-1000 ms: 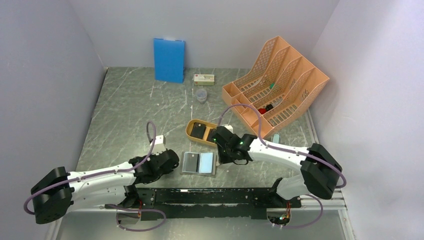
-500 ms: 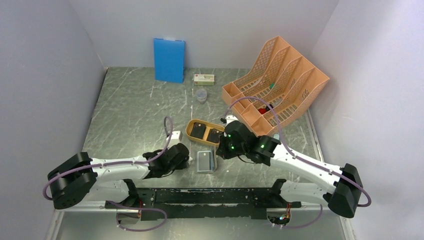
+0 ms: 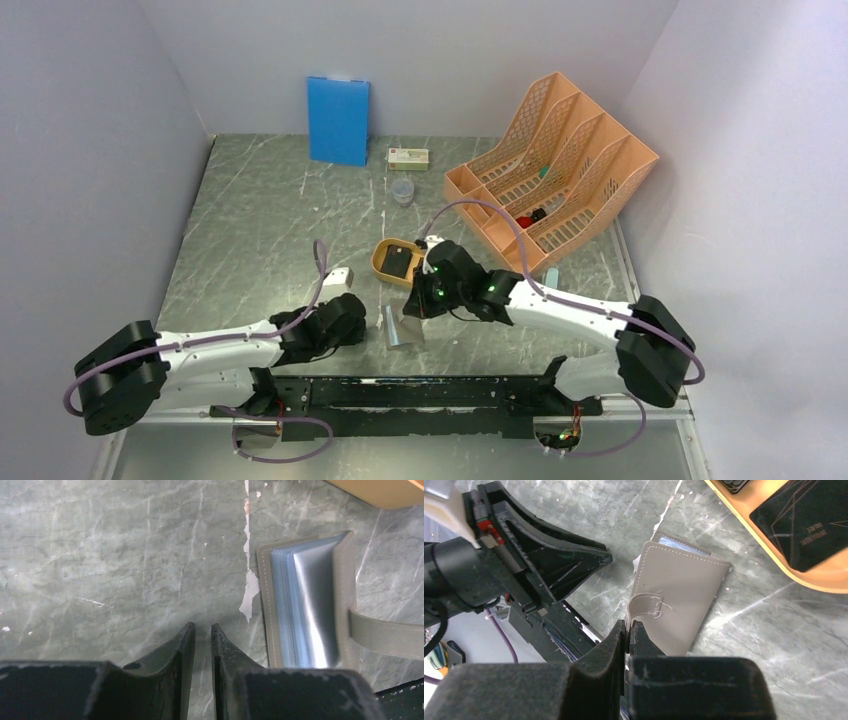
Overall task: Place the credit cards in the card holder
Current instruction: Close the card holder at the center of the board.
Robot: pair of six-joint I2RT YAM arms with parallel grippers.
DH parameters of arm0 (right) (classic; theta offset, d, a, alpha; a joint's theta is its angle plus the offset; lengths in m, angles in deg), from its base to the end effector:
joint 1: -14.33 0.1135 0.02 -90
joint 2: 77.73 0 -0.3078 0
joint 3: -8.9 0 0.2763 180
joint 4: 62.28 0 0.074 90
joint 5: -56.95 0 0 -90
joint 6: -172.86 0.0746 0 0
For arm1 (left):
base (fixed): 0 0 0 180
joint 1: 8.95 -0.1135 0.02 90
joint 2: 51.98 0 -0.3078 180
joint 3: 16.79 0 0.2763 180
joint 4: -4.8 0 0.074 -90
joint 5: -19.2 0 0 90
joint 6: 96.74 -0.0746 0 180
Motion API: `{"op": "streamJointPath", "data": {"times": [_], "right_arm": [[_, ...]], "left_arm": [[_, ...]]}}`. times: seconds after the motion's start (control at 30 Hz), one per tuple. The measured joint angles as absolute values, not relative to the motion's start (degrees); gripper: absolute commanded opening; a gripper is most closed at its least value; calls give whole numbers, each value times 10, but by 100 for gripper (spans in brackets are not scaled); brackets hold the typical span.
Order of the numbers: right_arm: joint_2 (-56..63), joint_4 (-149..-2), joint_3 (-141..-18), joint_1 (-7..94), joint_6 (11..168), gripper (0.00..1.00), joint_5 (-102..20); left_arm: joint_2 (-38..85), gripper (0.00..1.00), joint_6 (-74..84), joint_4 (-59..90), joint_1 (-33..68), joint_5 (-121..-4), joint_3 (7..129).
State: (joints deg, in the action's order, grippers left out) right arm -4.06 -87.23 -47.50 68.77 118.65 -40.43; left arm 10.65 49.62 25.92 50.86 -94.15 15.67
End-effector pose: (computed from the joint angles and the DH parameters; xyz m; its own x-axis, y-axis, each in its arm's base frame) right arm 0.1707 0.2552 0.2274 -0.8212 -0.1514 -0.5502 -0.4708 0.7248 0.5031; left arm 0.1294 -0.1636 0.1368 -0.7743 -0.1891 -0.6039 0.0439 0.9360 -0.3493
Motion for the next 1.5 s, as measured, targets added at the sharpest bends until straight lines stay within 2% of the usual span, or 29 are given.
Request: {"op": "streamJointPath", "data": {"times": [0.33, 0.37, 0.4, 0.47, 0.5, 0.63, 0.73, 1.0, 1.03, 1.13, 1.23, 1.5], "right_arm": [[58, -799, -478, 689, 1202, 0, -452], [71, -796, -482, 691, 1201, 3, -457], [81, -794, -486, 691, 1201, 11, -460], [102, -791, -495, 694, 1200, 35, -470], [107, -791, -498, 697, 1199, 42, -475], [104, -798, -506, 705, 1192, 58, -491], [87, -817, -521, 707, 1182, 62, -504], [-52, -911, -562, 702, 1148, 60, -475], [-71, -922, -562, 700, 1145, 57, -463], [-126, -943, -549, 691, 1141, 34, -416], [-141, -950, -520, 686, 1143, 17, -386], [-10, -912, -473, 689, 1174, 13, -391]], "left_arm": [[77, 25, 503, 278, 509, -946, 144], [77, 25, 503, 278, 509, -946, 144], [77, 25, 503, 278, 509, -946, 144], [77, 25, 503, 279, 509, -947, 144], [76, 25, 503, 280, 509, -947, 144], [66, 25, 507, 297, 509, -953, 144], [54, 26, 511, 308, 509, -960, 144], [31, 28, 519, 340, 509, -980, 145], [27, 28, 520, 342, 508, -982, 145], [16, 28, 522, 346, 508, -986, 145], [8, 30, 521, 348, 508, -988, 146], [-44, 45, 513, 347, 506, -981, 147]]}}
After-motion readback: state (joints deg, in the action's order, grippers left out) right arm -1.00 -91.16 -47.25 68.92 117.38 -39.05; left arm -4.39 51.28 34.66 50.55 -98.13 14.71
